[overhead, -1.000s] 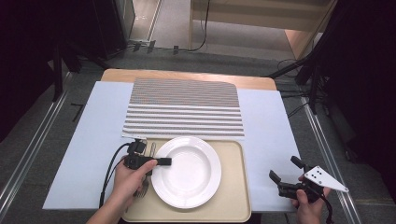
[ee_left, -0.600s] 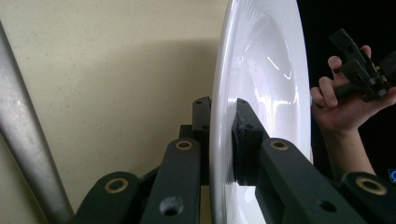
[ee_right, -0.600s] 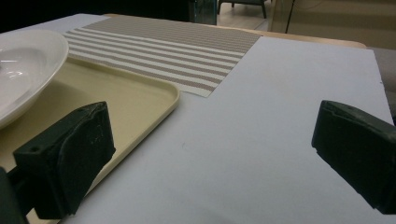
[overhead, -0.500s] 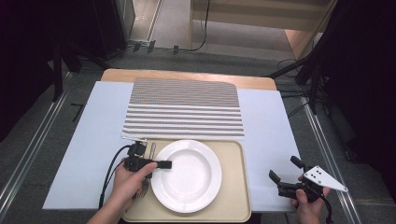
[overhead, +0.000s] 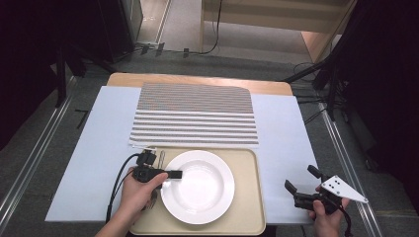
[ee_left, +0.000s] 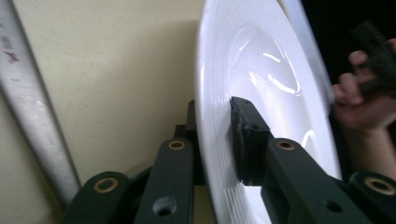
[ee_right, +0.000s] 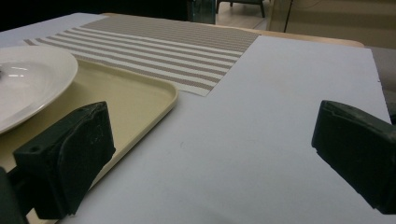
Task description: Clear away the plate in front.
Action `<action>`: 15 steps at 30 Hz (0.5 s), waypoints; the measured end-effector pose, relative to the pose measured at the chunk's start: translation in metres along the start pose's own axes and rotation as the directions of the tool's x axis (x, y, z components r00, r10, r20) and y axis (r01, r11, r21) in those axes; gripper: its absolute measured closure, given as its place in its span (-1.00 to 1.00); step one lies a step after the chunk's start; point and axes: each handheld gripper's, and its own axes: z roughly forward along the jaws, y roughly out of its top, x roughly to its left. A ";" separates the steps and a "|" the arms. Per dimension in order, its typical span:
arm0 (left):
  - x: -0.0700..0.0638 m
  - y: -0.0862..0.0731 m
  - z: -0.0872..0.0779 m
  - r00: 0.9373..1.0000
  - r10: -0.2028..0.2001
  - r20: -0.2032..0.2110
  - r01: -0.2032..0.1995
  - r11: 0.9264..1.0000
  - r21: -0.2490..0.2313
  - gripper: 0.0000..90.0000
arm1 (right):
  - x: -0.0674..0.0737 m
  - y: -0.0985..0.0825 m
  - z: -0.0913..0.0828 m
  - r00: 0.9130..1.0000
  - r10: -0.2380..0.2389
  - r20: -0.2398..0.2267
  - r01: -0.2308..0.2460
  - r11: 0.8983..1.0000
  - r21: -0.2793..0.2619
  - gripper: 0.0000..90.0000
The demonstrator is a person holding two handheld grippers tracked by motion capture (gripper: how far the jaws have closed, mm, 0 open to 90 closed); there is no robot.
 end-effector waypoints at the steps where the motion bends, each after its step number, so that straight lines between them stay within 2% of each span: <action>1: -0.002 0.000 0.000 0.999 0.017 -0.028 -0.017 1.000 0.002 0.70 | 0.000 0.000 0.000 1.000 0.000 0.000 0.000 1.000 0.000 -1.00; 2: -0.004 0.000 0.000 0.997 0.040 -0.060 -0.040 0.999 -0.002 0.67 | -0.001 0.000 0.000 1.000 0.001 0.001 -0.001 1.000 0.002 -1.00; 3: -0.004 0.000 0.000 0.997 0.040 -0.060 -0.040 0.999 -0.002 0.63 | -0.001 0.000 0.000 1.000 0.001 0.001 -0.001 1.000 0.002 -1.00; 4: -0.005 -0.001 -0.003 0.992 0.067 -0.106 -0.069 0.997 -0.017 0.57 | -0.001 -0.001 0.000 1.000 0.003 0.001 -0.003 1.000 0.001 -1.00; 8: -0.006 -0.001 -0.011 0.989 0.093 -0.115 -0.099 0.994 -0.052 0.45 | -0.001 -0.001 0.000 1.000 -0.001 0.003 0.001 1.000 0.002 -1.00; 10: -0.009 -0.002 -0.015 0.982 0.125 -0.139 -0.135 0.989 -0.065 0.43 | -0.001 -0.001 0.001 1.000 0.003 0.003 -0.003 1.000 0.003 -1.00; 11: -0.011 -0.004 -0.019 0.979 0.152 -0.138 -0.165 0.982 -0.088 0.36 | -0.001 -0.001 0.001 1.000 0.002 0.005 -0.002 1.000 0.003 -1.00; 12: -0.011 -0.004 -0.020 0.976 0.164 -0.143 -0.178 0.980 -0.090 0.32 | 0.000 -0.001 0.002 1.000 0.004 0.005 -0.004 1.000 0.004 -1.00; 13: -0.011 -0.004 -0.020 0.976 0.164 -0.143 -0.178 0.980 -0.090 0.32 | 0.000 -0.001 0.002 1.000 0.003 0.005 -0.003 1.000 0.006 -1.00; 15: -0.010 -0.006 -0.026 0.971 0.179 -0.160 -0.200 0.971 -0.128 0.25 | 0.001 -0.001 0.003 1.000 -0.001 0.004 0.001 1.000 0.007 -1.00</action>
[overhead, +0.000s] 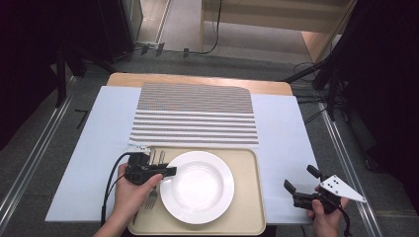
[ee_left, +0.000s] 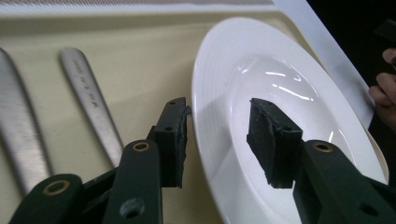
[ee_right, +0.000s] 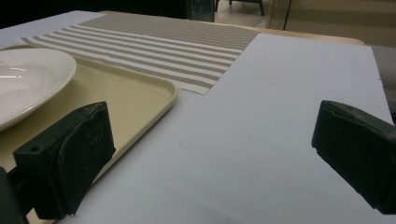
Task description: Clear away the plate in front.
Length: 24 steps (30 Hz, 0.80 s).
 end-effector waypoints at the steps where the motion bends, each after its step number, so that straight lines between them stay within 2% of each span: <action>1: 0.000 0.000 0.000 1.000 0.000 0.000 0.000 1.000 0.000 0.25 | 0.000 0.000 0.000 1.000 0.000 0.000 0.000 1.000 0.000 -1.00; 2: 0.001 0.000 -0.004 1.000 0.018 -0.005 -0.018 0.999 -0.031 0.24 | 0.001 0.000 0.000 1.000 -0.003 -0.001 0.003 1.000 0.001 -1.00; 3: 0.001 0.000 -0.004 1.000 0.018 -0.005 -0.018 0.999 -0.031 0.20 | 0.001 0.000 0.000 1.000 -0.003 -0.001 0.003 1.000 0.001 -1.00; 8: 0.001 -0.001 -0.014 0.998 0.058 -0.004 -0.058 0.993 -0.101 0.03 | 0.001 0.000 0.001 1.000 -0.004 -0.001 0.004 1.000 0.005 -1.00; 11: 0.003 -0.002 -0.020 0.998 0.064 0.012 -0.062 0.990 -0.130 0.01 | 0.001 0.000 0.001 1.000 -0.004 -0.001 0.004 1.000 0.006 -1.00; 13: 0.004 -0.005 -0.024 0.998 0.066 0.008 -0.064 0.986 -0.154 -0.13 | 0.001 0.000 0.000 1.000 -0.006 -0.002 0.006 1.000 0.005 -1.00; 15: 0.006 -0.007 -0.027 0.998 0.064 0.019 -0.060 0.982 -0.177 -0.17 | 0.001 -0.001 0.001 1.000 -0.007 -0.001 0.007 1.000 0.006 -1.00; 18: 0.009 -0.008 -0.034 0.996 0.090 0.026 -0.083 0.975 -0.208 -0.48 | 0.000 -0.001 0.001 1.000 -0.004 -0.001 0.004 1.000 0.007 -1.00; 20: 0.008 -0.008 -0.037 0.992 0.122 0.016 -0.116 0.972 -0.206 -0.81 | 0.001 -0.001 0.001 1.000 -0.007 0.000 0.007 1.000 0.005 -1.00; 21: 0.009 -0.009 -0.041 0.988 0.152 0.022 -0.143 0.966 -0.216 -0.83 | 0.001 -0.001 0.001 1.000 -0.006 -0.001 0.006 1.000 0.007 -1.00; 22: 0.009 -0.009 -0.041 0.988 0.152 0.022 -0.143 0.966 -0.216 -0.84 | 0.001 -0.001 0.001 1.000 -0.006 -0.001 0.006 1.000 0.007 -1.00; 24: 0.010 -0.010 -0.043 0.989 0.150 0.002 -0.145 0.964 -0.222 -1.00 | 0.001 -0.001 0.001 1.000 -0.008 -0.002 0.008 1.000 0.006 -1.00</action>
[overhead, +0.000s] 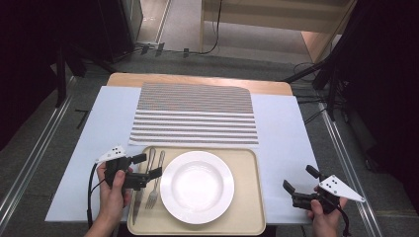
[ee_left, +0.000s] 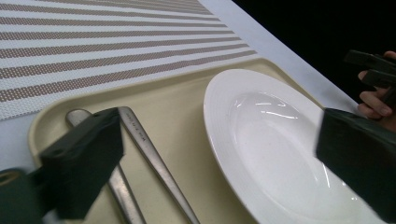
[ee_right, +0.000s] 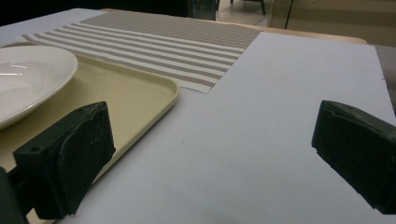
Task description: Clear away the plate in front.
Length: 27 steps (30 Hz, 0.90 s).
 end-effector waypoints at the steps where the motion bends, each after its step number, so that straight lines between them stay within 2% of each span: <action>1: 0.002 -0.001 -0.002 1.000 0.006 0.009 -0.006 1.000 -0.006 -1.00 | 0.000 0.000 0.000 1.000 0.000 0.000 0.000 1.000 0.000 -1.00; 2: 0.004 -0.001 -0.004 1.000 0.008 -0.004 -0.008 1.000 -0.010 -1.00 | 0.000 0.000 0.000 1.000 0.003 0.000 -0.003 1.000 0.000 -1.00; 4: 0.006 -0.003 -0.009 0.999 0.038 -0.037 -0.038 0.999 -0.016 -1.00 | 0.000 0.000 0.000 1.000 0.005 -0.001 -0.005 1.000 0.001 -1.00; 6: 0.008 -0.005 -0.012 0.998 0.047 -0.042 -0.048 0.998 -0.030 -1.00 | 0.000 0.000 0.000 1.000 0.001 -0.002 -0.001 1.000 0.000 -1.00; 8: 0.011 -0.006 -0.017 0.995 0.070 -0.065 -0.073 0.997 -0.033 -1.00 | 0.000 0.000 0.001 1.000 0.000 -0.001 0.000 1.000 0.001 -1.00; 12: 0.015 -0.009 -0.026 0.991 0.089 -0.104 -0.096 0.994 -0.056 -1.00 | 0.000 0.000 0.001 1.000 -0.001 -0.001 0.001 1.000 0.002 -1.00; 15: 0.019 -0.010 -0.033 0.988 0.090 -0.128 -0.099 0.993 -0.071 -1.00 | 0.001 0.000 0.001 1.000 0.000 -0.001 0.000 1.000 0.003 -1.00; 20: 0.028 -0.013 -0.045 0.979 0.104 -0.173 -0.121 0.988 -0.095 -1.00 | 0.001 0.000 0.002 1.000 -0.001 -0.001 0.001 1.000 0.004 -1.00; 27: 0.039 -0.014 -0.066 0.973 0.104 -0.205 -0.134 0.982 -0.134 -1.00 | 0.000 0.000 0.001 1.000 -0.001 0.001 0.001 1.000 0.002 -1.00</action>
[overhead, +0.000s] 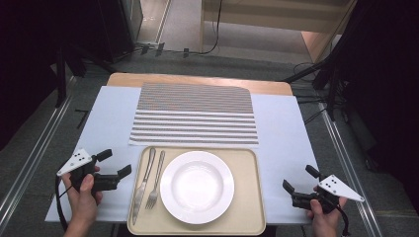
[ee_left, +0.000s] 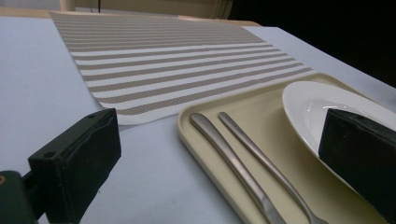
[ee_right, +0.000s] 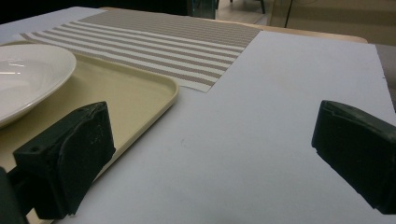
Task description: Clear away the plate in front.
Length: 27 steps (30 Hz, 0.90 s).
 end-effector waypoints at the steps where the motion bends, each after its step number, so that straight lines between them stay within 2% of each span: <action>1: 0.002 0.000 -0.002 1.000 0.002 -0.004 -0.002 1.000 -0.006 -1.00 | 0.000 0.000 0.000 1.000 0.001 0.000 -0.001 1.000 0.001 -1.00; 11: 0.016 -0.005 -0.019 0.999 0.033 -0.040 -0.034 0.999 -0.021 -1.00 | -0.001 0.000 0.000 1.000 0.001 0.001 -0.001 1.000 0.001 -1.00; 18: 0.026 -0.010 -0.030 0.998 0.029 -0.062 -0.031 0.999 -0.033 -1.00 | -0.001 0.000 0.000 1.000 0.003 0.003 -0.003 1.000 0.001 -1.00; 22: 0.034 -0.012 -0.038 0.997 0.044 -0.066 -0.047 0.998 -0.044 -1.00 | -0.002 0.000 0.000 1.000 0.003 0.006 -0.003 1.000 0.004 -1.00; 27: 0.039 -0.016 -0.045 0.996 0.034 -0.084 -0.038 0.998 -0.045 -1.00 | -0.005 -0.001 -0.002 1.000 0.010 0.012 -0.010 1.000 0.001 -1.00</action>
